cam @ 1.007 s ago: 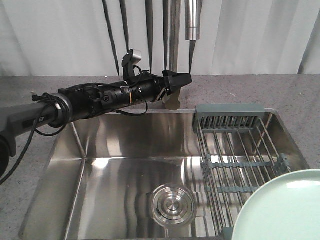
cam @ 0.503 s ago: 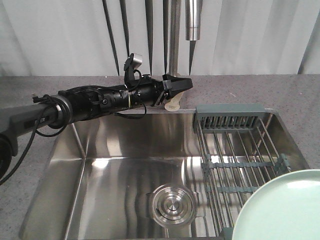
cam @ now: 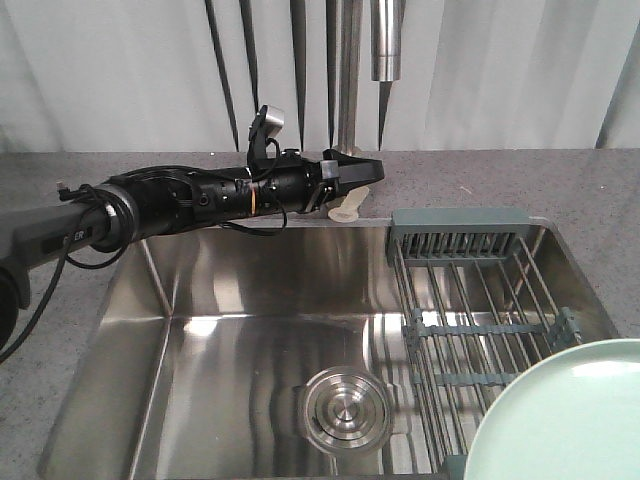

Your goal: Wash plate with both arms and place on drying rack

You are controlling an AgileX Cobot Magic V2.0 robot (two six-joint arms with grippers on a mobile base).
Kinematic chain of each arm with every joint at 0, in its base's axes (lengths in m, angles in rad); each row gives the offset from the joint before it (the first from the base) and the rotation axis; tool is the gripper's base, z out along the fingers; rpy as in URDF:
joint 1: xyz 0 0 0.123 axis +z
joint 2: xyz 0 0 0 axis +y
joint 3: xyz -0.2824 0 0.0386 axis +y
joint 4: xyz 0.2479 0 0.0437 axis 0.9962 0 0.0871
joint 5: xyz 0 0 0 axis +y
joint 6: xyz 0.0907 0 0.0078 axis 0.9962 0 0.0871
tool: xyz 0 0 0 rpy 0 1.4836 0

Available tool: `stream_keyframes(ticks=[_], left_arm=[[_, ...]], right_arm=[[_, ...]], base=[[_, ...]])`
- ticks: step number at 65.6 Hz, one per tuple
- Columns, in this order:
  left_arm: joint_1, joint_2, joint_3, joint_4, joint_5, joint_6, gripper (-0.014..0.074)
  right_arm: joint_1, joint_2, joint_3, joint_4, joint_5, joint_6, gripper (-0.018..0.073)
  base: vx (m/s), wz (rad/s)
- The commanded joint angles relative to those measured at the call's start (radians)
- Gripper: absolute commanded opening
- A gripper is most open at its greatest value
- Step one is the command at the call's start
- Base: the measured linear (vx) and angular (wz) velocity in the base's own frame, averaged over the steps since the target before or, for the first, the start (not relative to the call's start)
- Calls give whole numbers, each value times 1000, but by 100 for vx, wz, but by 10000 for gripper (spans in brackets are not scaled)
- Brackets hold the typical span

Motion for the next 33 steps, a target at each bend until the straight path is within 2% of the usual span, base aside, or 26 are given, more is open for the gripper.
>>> stream_keyframes(ticks=[1,11,18,33], left_arm=[[2,-74,-17,-14,-158,-49,497],[72,-74,-17,-68,-174,-49,424],[128,-74,-17,-73,-208,-71,343],[257,-74,-17,-64,-373,-199,32]], right_arm=[[-4,23,-22,-6,-74,-1,-5],[-4,23,-22,-6,-74,-1,-5],[-4,23,-22,-6,-74,-1,-5],[-4,23,-22,-6,-74,-1,-5]], base=[[0,0],[0,0],[0,0],[0,0]])
